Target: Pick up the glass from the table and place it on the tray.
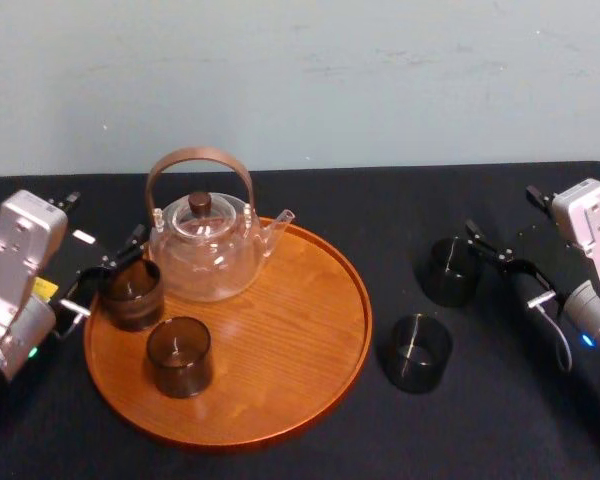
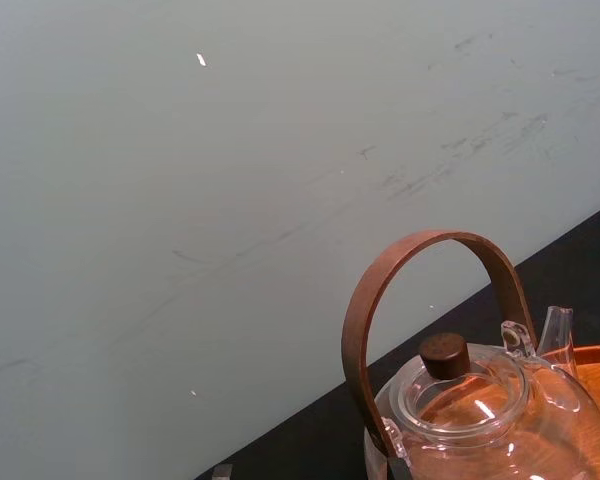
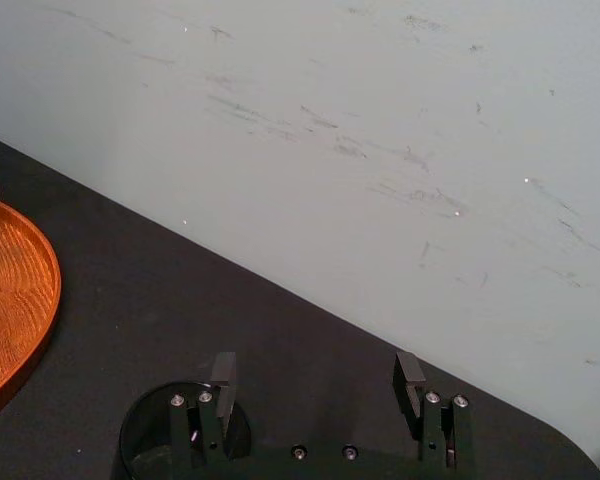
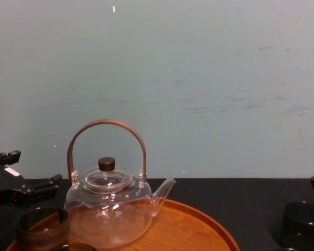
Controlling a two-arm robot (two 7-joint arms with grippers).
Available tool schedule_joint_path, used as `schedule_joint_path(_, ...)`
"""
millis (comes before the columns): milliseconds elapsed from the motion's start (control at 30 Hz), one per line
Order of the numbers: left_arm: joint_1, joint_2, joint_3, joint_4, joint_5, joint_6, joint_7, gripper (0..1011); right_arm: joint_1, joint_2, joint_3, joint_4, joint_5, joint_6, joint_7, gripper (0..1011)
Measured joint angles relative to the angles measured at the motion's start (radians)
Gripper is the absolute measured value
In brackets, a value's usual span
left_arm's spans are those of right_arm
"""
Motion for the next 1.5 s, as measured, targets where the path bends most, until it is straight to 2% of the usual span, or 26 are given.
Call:
schedule_joint_path(333, 0.000, 0.000, 0.000, 0.000, 0.000, 0.000, 0.000, 1001, 0.000, 0.000, 0.000, 0.000, 0.000, 0.000, 0.000, 1002)
schedule_joint_path(500, 0.000, 0.000, 0.000, 0.000, 0.000, 0.000, 0.000, 1001, -0.017, 0.003, 0.019, -0.017, 0.008, 0.006, 0.025, 1002)
schedule_joint_path(767, 0.000, 0.000, 0.000, 0.000, 0.000, 0.000, 0.000, 1001, -0.062, 0.021, 0.062, -0.076, 0.059, 0.040, 0.071, 1002)
schedule_joint_path(967, 0.000, 0.000, 0.000, 0.000, 0.000, 0.000, 0.000, 1002, -0.116, 0.041, 0.105, -0.142, 0.114, 0.083, 0.109, 1002)
schedule_joint_path(1167, 0.000, 0.000, 0.000, 0.000, 0.000, 0.000, 0.000, 1001, -0.169, 0.065, 0.137, -0.196, 0.144, 0.114, 0.139, 1002)
schedule_joint_path(1400, 0.000, 0.000, 0.000, 0.000, 0.000, 0.000, 0.000, 1001, -0.223, 0.097, 0.163, -0.240, 0.161, 0.139, 0.174, 1002)
schedule_joint_path(1500, 0.000, 0.000, 0.000, 0.000, 0.000, 0.000, 0.000, 1001, -0.253, 0.126, 0.174, -0.260, 0.162, 0.142, 0.210, 1002)
